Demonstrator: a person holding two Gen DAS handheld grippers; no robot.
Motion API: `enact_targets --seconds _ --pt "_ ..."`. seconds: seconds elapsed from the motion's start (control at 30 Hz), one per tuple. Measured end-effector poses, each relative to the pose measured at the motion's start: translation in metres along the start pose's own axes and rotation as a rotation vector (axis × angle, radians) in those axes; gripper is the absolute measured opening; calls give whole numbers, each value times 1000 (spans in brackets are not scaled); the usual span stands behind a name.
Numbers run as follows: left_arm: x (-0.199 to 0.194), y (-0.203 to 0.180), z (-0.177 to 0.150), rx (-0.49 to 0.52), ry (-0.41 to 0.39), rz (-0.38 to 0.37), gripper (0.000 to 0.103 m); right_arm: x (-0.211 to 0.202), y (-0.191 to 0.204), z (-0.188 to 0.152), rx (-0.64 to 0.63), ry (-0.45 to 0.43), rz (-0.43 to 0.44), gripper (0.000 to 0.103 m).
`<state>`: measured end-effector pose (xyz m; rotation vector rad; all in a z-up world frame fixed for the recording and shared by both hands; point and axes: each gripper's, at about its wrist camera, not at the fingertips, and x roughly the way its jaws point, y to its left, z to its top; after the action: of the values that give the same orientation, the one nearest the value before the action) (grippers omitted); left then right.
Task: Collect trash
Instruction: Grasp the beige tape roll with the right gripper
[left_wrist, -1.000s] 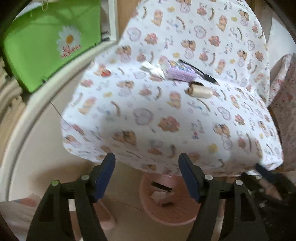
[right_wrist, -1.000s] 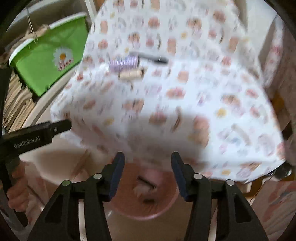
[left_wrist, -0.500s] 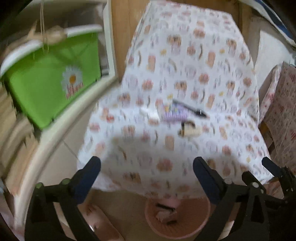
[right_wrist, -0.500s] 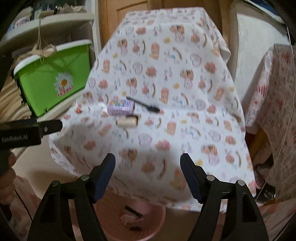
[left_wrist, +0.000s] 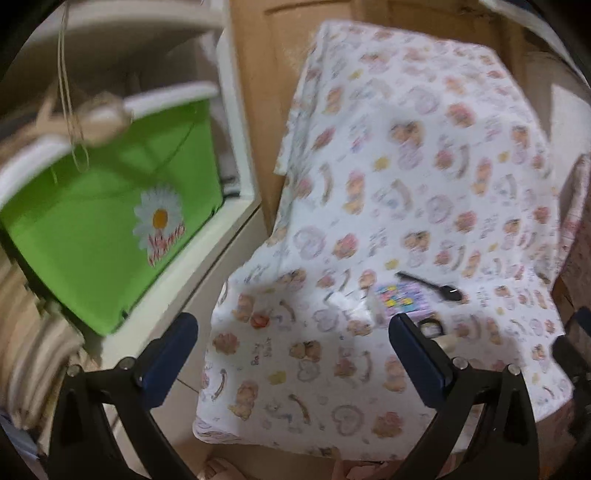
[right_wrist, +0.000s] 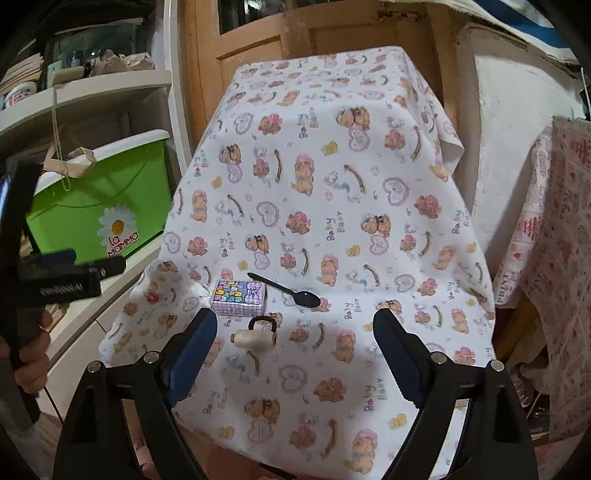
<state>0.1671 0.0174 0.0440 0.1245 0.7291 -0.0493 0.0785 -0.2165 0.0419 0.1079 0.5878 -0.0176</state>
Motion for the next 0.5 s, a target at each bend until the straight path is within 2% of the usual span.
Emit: enact_targets --seconds 0.1,0.13,0.37,0.5 --pt "33 7 -7 -15 116 -15 103 21 4 -10 0 34 -6 88" --pt "40 9 -7 -13 128 -22 103 31 7 -14 -8 62 -12 88" --pt "61 22 9 -6 112 7 103 87 26 -29 -44 145 -14 88" --pt "77 26 9 -38 164 -4 103 108 30 -33 -24 172 10 88"
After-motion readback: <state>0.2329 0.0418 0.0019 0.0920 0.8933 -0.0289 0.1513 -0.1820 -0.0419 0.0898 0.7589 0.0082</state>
